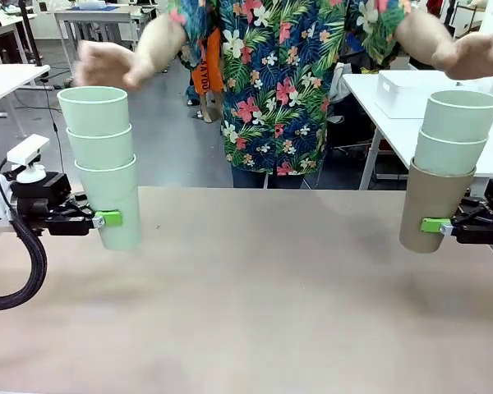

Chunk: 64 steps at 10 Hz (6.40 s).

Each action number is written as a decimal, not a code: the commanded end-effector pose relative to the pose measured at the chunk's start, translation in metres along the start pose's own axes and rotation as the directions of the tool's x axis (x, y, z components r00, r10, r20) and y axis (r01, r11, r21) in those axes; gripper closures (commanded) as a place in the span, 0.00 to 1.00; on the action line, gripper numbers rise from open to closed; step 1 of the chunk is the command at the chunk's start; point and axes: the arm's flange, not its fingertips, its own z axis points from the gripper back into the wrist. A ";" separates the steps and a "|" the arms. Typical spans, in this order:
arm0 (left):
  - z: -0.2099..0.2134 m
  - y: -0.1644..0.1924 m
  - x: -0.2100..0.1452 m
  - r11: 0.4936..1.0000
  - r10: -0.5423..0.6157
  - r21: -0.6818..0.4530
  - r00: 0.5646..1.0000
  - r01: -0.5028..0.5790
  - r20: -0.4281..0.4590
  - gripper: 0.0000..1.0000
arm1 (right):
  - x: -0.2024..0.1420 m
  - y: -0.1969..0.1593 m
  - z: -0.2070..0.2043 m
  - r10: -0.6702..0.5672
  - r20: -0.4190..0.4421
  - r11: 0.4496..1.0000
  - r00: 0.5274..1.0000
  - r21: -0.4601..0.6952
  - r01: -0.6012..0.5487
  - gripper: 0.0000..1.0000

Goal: Stack the cups and store them in the basket.
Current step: Place the stack of Reusable plastic cups into the Pantry Basket.

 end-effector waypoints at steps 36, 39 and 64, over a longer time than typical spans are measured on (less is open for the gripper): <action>-0.001 -0.002 0.004 1.000 -0.009 -0.003 1.000 0.009 0.006 0.15 | 0.004 -0.001 0.000 0.006 0.011 1.000 1.000 -0.013 -0.005 0.16; -0.001 -0.002 0.004 1.000 -0.009 -0.003 1.000 0.009 0.006 0.15 | 0.004 -0.001 0.000 0.006 0.011 1.000 1.000 -0.013 -0.005 0.16; -0.001 -0.002 0.004 1.000 -0.009 -0.003 1.000 0.009 0.006 0.15 | 0.004 -0.001 0.000 0.006 0.011 1.000 1.000 -0.013 -0.005 0.16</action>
